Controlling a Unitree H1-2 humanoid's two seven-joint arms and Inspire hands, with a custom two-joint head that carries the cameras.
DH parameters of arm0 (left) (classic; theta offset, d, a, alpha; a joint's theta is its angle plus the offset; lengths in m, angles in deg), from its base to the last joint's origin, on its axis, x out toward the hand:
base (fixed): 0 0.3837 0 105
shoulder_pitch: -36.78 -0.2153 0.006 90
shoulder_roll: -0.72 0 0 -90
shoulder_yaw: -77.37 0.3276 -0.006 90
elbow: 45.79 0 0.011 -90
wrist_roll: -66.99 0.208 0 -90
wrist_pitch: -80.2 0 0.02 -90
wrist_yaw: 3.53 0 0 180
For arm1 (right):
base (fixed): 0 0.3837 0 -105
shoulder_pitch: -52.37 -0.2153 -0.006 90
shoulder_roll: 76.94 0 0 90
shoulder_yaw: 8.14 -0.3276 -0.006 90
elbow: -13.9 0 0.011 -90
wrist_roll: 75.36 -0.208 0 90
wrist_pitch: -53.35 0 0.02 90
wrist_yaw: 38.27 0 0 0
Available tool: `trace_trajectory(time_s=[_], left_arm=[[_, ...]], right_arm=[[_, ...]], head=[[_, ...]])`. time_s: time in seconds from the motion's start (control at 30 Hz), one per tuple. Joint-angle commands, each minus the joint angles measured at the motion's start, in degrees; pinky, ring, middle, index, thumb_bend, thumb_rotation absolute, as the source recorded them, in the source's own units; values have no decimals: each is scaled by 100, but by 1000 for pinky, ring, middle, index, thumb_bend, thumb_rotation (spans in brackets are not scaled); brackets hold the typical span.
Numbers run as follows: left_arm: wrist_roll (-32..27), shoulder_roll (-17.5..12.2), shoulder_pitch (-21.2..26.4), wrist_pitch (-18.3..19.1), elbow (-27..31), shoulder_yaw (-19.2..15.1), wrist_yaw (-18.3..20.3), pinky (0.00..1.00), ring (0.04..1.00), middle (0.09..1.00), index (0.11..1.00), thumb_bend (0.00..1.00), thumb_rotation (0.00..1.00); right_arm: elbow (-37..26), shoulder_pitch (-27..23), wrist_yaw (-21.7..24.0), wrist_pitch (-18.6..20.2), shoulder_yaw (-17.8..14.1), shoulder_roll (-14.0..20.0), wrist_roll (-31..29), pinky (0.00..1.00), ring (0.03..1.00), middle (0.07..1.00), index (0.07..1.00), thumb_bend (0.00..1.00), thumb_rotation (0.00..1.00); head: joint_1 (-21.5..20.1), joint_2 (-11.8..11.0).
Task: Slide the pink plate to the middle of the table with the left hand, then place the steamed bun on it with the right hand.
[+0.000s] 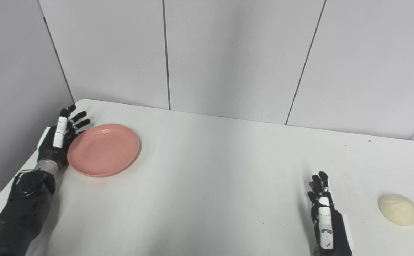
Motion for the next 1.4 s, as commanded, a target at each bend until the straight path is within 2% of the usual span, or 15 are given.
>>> trace_trajectory(time_s=[0.0,0.33,0.67,0.8,1.0,1.2,1.23,1.37], left_arm=[[-11,19,128,2,320,25,56,684,827,874,946,919,906],[430,667,-209,275,1347,314,-392,693,847,879,932,937,949],[686,1359,-403,858,2169,452,-883,725,850,878,934,1000,960],[676,1522,-480,1222,2508,516,-921,742,867,893,943,993,967],[738,1684,-642,1654,2946,705,-935,704,865,897,937,1000,972],[601,2065,-835,2056,3473,718,-1014,712,863,896,936,1000,929],[581,2156,-875,2125,3556,715,-1047,742,871,900,938,1000,918],[674,2383,-1016,2267,3780,810,-1106,777,861,914,944,1000,941]], right_arm=[[106,-16,32,-266,7,-30,-54,1000,988,977,999,799,990],[132,-20,3,-336,27,-63,4,1000,984,975,996,797,985],[100,-13,-17,-338,73,-101,63,1000,986,980,997,802,993],[129,-25,-44,-371,75,-124,106,1000,983,982,996,803,996],[116,-23,-61,-325,93,-170,145,1000,981,983,994,808,992],[79,-31,-144,-327,144,-271,261,987,956,965,981,817,986],[74,-32,-159,-325,153,-291,277,986,956,964,981,816,985],[42,-33,-219,-288,231,-378,405,986,959,964,984,814,989]], head=[[-4,5],[-84,30],[-202,57],[-250,70],[-404,107],[-673,135],[-721,136],[-971,151]])
